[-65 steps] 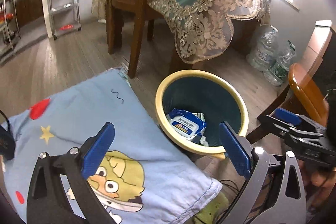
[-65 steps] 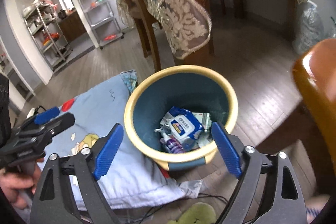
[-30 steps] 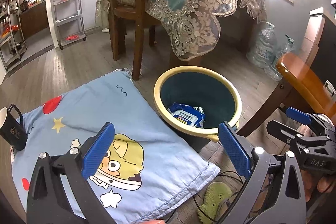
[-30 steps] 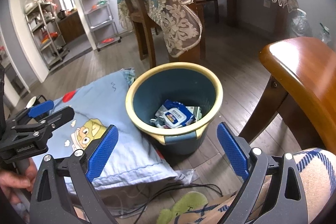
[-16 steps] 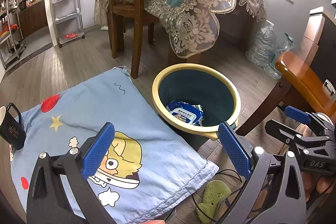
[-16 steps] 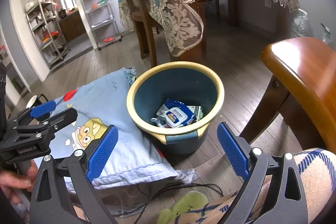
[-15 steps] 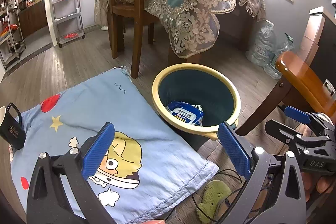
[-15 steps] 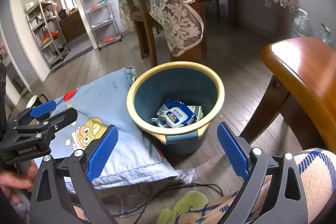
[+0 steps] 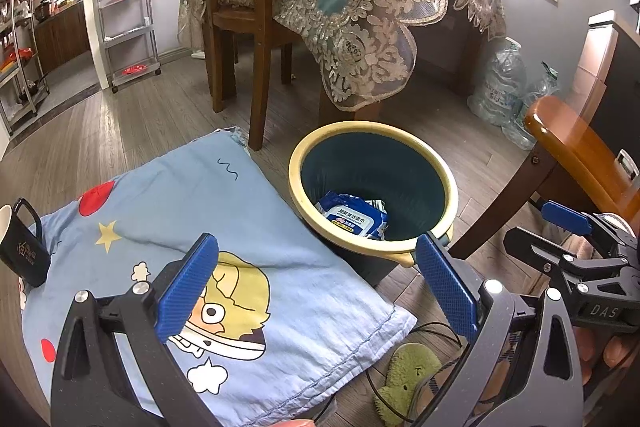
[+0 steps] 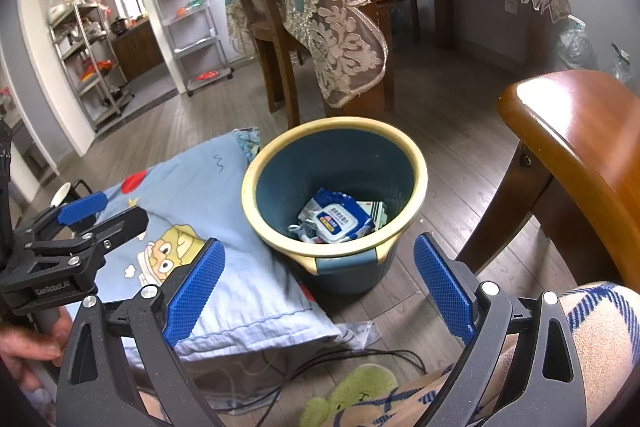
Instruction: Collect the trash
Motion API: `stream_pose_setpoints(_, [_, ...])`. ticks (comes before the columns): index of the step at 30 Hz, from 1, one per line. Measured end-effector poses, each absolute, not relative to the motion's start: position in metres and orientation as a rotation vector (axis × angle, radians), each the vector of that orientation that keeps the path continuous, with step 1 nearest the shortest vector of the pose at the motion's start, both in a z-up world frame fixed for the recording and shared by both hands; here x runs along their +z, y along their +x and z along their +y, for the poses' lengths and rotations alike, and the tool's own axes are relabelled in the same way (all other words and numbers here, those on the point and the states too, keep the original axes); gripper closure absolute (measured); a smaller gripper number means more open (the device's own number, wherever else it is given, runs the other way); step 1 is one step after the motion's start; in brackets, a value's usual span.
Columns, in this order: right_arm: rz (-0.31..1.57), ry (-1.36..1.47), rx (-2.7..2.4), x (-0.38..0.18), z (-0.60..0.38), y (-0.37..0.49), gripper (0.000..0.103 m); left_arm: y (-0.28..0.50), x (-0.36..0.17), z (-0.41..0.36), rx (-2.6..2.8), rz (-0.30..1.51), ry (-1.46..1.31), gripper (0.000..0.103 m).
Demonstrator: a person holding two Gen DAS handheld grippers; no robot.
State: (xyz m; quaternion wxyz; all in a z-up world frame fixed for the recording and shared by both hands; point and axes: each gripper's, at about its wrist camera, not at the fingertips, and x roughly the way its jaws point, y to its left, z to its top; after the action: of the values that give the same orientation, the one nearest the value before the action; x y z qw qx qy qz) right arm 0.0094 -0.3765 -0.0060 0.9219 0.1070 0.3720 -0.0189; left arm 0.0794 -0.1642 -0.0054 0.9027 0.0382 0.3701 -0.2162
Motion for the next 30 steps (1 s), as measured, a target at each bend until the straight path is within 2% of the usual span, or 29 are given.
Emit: stream_pose_setpoints(30, [0.764,0.219,-0.039,-0.0061,-0.3759,0.0092,0.008,0.0786,-0.0039,-0.1665,-0.456,0.761,0.081,0.006])
